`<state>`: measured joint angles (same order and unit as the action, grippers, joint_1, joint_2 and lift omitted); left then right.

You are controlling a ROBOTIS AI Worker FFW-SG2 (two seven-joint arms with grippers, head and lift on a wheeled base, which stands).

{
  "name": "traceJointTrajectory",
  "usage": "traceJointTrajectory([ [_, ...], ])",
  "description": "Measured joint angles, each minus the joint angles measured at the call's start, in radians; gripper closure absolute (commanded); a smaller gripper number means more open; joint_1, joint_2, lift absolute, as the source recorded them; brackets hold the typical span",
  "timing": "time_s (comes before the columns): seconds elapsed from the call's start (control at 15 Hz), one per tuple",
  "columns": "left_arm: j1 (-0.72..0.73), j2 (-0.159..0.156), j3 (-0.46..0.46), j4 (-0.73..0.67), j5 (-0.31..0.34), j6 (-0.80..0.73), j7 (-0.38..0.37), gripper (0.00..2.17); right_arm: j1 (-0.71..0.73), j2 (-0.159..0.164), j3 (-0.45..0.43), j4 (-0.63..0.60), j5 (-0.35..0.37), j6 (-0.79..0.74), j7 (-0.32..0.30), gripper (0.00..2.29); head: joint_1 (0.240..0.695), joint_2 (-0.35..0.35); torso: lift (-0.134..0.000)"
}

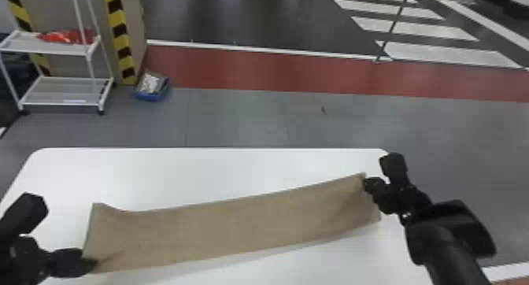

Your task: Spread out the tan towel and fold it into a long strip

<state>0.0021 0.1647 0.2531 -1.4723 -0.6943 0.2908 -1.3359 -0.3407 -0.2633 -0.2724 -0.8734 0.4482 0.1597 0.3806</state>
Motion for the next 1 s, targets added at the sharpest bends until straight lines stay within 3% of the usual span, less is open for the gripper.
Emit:
traceJointTrajectory([
  [0.27, 0.003, 0.002, -0.008, 0.009, -0.003, -0.002, 0.001, 2.14, -0.043, -0.005, 0.054, 0.084, 0.055, 0.016, -0.027, 1.21, 0.695, -0.192, 0.0],
  [0.4, 0.005, 0.0, -0.012, 0.01, -0.007, -0.003, 0.002, 2.14, -0.053, -0.005, 0.061, 0.1, 0.075, 0.03, -0.041, 0.86, 0.695, -0.197, 0.0],
  [0.6, 0.006, -0.001, -0.016, 0.011, -0.01, -0.003, 0.008, 2.14, -0.055, -0.005, 0.077, 0.108, 0.088, 0.062, -0.078, 0.86, 0.695, -0.208, 0.0],
  [0.67, 0.006, -0.001, -0.017, 0.012, -0.01, -0.003, 0.008, 2.14, -0.056, -0.005, 0.079, 0.109, 0.088, 0.067, -0.089, 0.77, 0.695, -0.211, 0.0],
  [0.73, 0.006, -0.002, -0.018, 0.012, -0.011, -0.003, 0.011, 2.13, -0.056, -0.005, 0.082, 0.109, 0.089, 0.073, -0.098, 0.42, 0.695, -0.213, 0.0],
  [0.8, 0.006, -0.004, -0.018, 0.012, -0.013, -0.001, 0.018, 1.81, -0.057, -0.004, 0.083, 0.109, 0.089, 0.083, -0.102, 0.25, 0.695, -0.214, 0.0],
  [1.0, 0.01, -0.01, -0.01, 0.002, -0.011, 0.013, 0.053, 0.0, -0.042, 0.001, 0.07, 0.061, 0.067, 0.146, -0.106, 0.06, 0.695, -0.216, 0.0],
])
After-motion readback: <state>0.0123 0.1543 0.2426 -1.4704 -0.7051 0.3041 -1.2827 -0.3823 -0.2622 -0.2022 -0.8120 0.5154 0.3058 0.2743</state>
